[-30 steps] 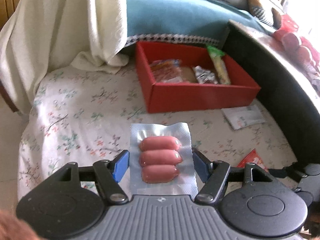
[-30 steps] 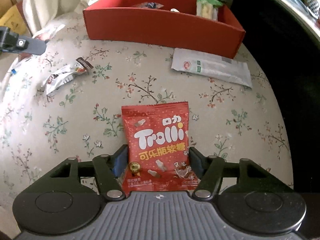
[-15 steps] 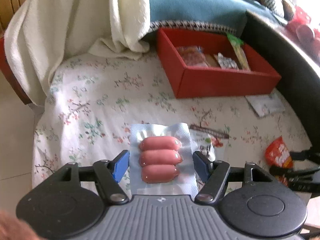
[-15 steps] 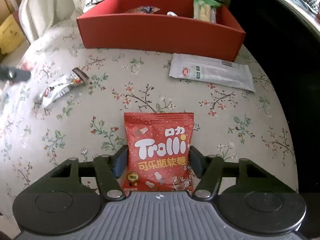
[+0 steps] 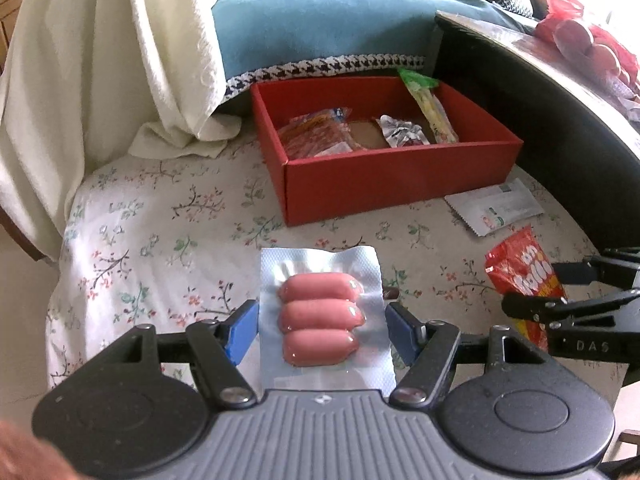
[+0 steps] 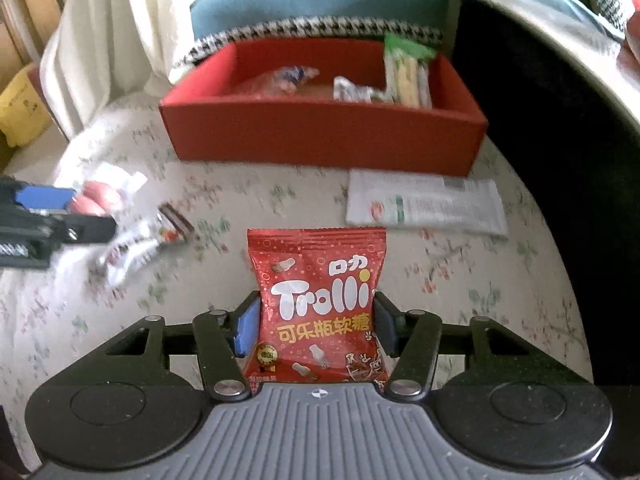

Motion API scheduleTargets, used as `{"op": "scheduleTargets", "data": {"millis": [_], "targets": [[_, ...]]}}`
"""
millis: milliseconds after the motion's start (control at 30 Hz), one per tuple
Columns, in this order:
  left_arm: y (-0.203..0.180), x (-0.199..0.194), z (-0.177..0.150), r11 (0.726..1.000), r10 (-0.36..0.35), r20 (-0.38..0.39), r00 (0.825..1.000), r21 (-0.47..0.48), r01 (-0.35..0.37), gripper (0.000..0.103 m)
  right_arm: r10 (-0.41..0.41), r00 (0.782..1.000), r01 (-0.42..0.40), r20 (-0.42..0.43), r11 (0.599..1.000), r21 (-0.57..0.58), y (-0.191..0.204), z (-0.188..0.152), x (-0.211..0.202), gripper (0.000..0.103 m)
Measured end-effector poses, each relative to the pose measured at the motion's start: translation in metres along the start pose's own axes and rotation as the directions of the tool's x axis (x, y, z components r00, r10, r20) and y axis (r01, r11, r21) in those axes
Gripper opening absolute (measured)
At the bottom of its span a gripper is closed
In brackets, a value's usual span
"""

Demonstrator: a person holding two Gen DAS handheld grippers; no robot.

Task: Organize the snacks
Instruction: 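Grasp and lift the red Trolli bag with the right tool while the left tool holds the sausages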

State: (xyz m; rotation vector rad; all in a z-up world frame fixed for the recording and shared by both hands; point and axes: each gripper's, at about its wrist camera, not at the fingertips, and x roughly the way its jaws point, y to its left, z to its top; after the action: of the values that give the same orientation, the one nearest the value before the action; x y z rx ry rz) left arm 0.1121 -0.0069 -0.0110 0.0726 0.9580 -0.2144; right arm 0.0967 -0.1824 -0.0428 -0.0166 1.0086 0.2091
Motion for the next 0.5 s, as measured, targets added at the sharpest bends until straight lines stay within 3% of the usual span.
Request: {"op": "scheduleTargets", "data": {"millis": [500], "targets": [[-0.017, 0.001, 0.009, 0.997, 0.066, 0.067, 0.996, 0.022, -0.068, 0.062, -0.023, 0.992, 0.017, 0.125, 0.999, 0.050, -0.004, 0.023, -0.015, 0.064]]}}
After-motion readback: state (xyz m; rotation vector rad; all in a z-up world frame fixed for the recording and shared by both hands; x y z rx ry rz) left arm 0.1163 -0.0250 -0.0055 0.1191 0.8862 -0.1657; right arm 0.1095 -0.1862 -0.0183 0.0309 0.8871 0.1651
